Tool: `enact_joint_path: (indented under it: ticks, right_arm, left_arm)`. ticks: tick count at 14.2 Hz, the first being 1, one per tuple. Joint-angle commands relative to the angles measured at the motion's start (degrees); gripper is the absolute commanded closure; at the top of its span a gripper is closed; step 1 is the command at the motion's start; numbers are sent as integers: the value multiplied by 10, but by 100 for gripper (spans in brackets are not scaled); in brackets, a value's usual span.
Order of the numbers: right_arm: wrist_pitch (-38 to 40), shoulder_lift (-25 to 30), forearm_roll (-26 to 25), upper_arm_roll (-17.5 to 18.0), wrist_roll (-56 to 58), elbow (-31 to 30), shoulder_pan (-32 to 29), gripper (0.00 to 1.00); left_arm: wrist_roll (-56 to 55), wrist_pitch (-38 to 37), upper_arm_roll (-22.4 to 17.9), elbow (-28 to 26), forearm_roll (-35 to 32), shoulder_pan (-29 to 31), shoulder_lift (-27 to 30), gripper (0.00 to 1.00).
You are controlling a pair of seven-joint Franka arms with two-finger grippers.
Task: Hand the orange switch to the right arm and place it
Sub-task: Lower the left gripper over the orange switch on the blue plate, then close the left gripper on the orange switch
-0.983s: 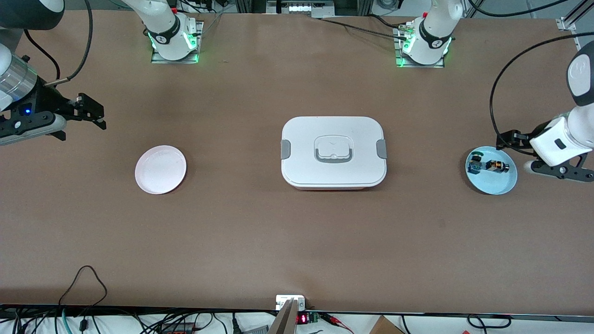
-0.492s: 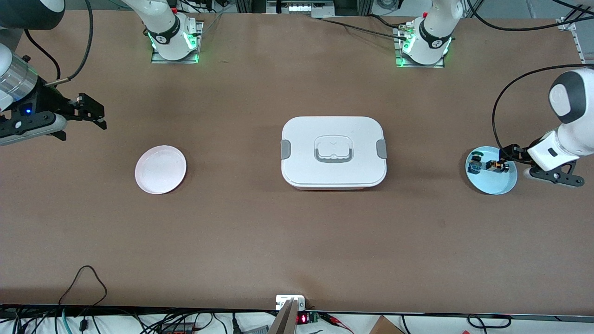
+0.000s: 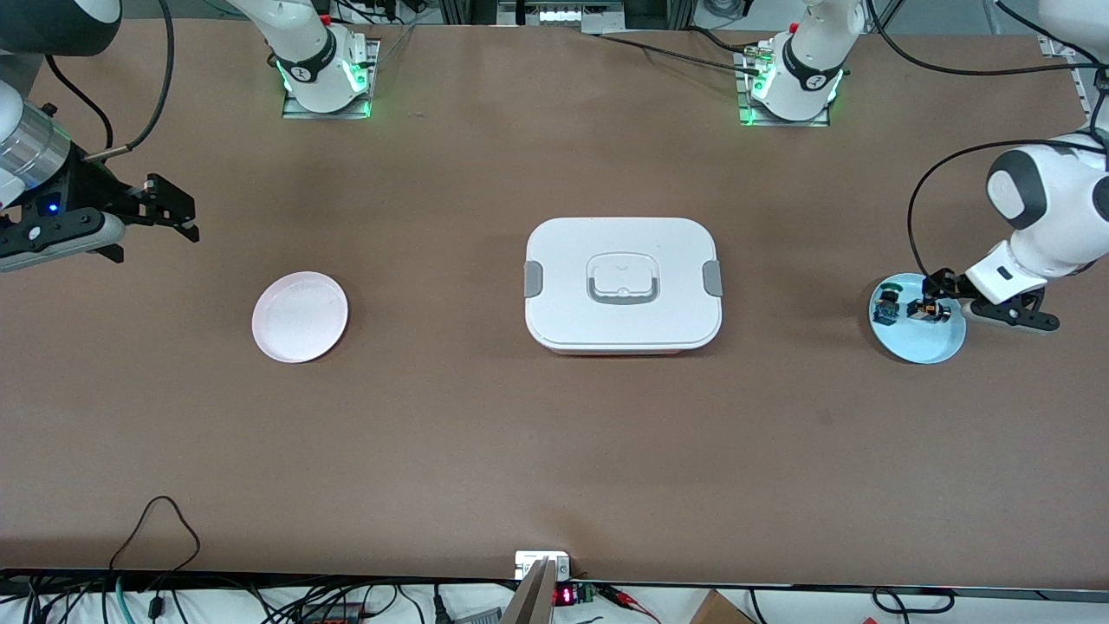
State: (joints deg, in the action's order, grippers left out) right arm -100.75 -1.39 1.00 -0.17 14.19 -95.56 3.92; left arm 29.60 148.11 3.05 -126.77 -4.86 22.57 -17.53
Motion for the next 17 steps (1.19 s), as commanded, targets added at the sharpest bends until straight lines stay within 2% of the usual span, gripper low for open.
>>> enact_joint_path:
  ticks: [1,5,17]
  right_arm:
    - [5,1,-6,2,-4,4,1,0]
    - [5,1,-6,2,-4,4,1,0]
    - [-10,-1,-6,3,-5,6,13,0]
  left_arm:
    - [5,26,10,3,-10,16,-29,1]
    - [4,60,11,3,-10,19,-45,1]
    - [8,60,11,0,-10,25,-70,2]
